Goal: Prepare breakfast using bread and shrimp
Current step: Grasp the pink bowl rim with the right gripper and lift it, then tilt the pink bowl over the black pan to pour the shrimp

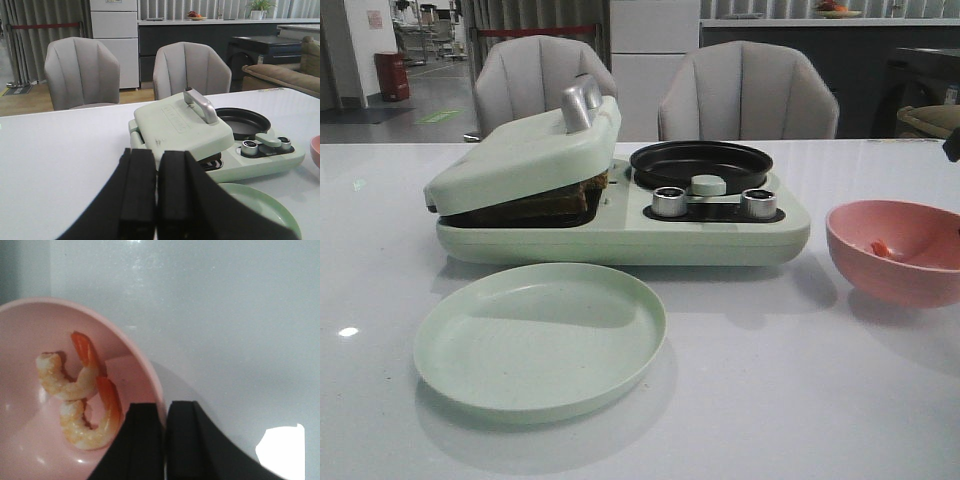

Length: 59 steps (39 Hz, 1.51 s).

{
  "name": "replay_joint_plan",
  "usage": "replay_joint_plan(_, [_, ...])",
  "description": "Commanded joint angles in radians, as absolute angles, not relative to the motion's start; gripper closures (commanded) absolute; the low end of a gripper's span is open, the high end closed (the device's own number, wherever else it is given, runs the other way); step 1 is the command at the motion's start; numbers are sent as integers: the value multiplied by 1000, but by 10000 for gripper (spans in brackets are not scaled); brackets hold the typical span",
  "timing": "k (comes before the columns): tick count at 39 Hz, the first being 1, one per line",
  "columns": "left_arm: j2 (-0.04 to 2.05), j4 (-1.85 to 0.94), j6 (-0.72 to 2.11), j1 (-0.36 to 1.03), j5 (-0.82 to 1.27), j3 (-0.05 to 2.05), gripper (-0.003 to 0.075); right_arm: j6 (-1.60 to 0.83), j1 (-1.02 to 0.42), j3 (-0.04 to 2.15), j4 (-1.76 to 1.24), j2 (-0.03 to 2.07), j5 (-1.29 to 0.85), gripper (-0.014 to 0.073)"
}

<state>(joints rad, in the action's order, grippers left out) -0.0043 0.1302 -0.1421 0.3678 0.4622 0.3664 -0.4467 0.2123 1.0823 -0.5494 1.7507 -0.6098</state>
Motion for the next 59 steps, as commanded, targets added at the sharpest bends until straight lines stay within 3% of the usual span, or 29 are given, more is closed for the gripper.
replay_joint_plan(1, [14, 127, -153, 372, 383, 392, 606, -457, 216, 1130, -581, 1708, -589, 459])
replay_joint_plan(11, [14, 127, -153, 372, 383, 392, 606, -457, 172, 1313, -589, 1706, -678, 459])
replay_joint_plan(18, [14, 127, -153, 372, 383, 392, 606, -457, 67, 1445, -589, 1706, -616, 459])
replay_joint_plan(36, [14, 127, -153, 372, 383, 392, 606, -457, -199, 1482, -621, 1804, 75, 460])
replay_joint_plan(59, [14, 127, -153, 372, 383, 392, 606, -451, -304, 1394, -439, 1974, 836, 471])
